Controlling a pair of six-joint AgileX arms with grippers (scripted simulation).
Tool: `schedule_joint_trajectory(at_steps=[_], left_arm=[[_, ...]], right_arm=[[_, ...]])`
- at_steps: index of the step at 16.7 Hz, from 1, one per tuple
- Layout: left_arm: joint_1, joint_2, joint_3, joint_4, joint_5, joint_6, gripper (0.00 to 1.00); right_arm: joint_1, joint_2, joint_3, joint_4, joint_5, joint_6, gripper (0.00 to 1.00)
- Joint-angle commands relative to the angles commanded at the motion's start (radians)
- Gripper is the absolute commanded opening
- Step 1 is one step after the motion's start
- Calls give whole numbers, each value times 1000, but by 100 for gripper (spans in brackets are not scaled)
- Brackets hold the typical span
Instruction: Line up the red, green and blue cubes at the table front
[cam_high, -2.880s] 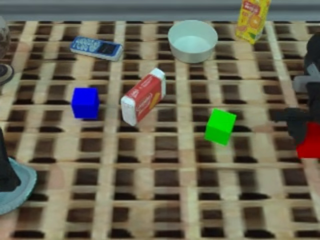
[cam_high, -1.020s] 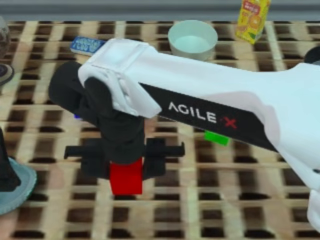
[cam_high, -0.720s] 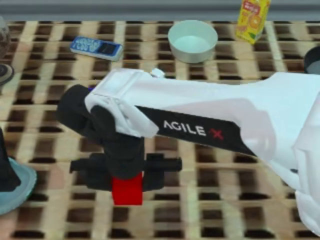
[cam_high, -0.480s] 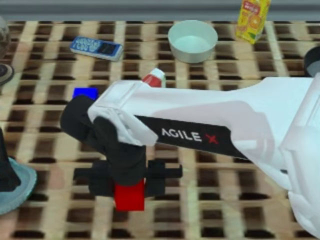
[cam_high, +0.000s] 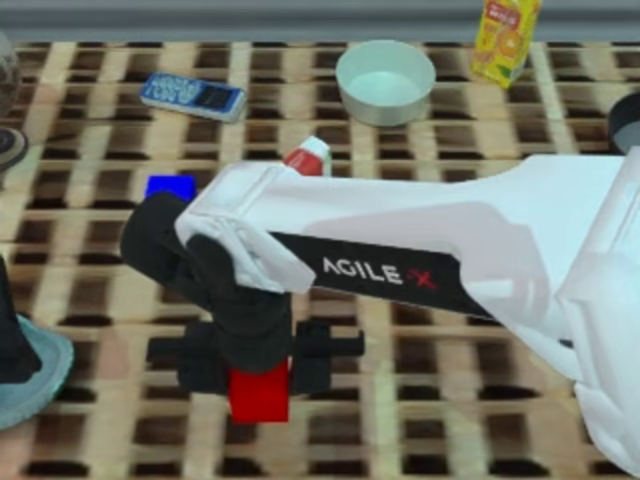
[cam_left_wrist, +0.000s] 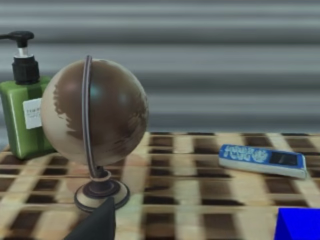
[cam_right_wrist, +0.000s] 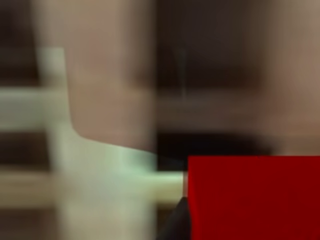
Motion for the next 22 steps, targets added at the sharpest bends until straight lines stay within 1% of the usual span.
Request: schedule_joint_trajectory(at_steps=[7,8,17,19,22], left_arm=[[0,0,0,0,0,0,100],[0,0,0,0,0,0,100],[0,0,0,0,0,0,100],[0,0,0,0,0,0,100],[0,0,0,0,0,0,100]], right_arm=[[0,0,0,0,0,0,98],[0,0,0,0,0,0,100],[-2,-1,4,-4,0,0,100],[1,-6,38,-42,0,2,100],[6,-25,123,-156,-1,4,100]])
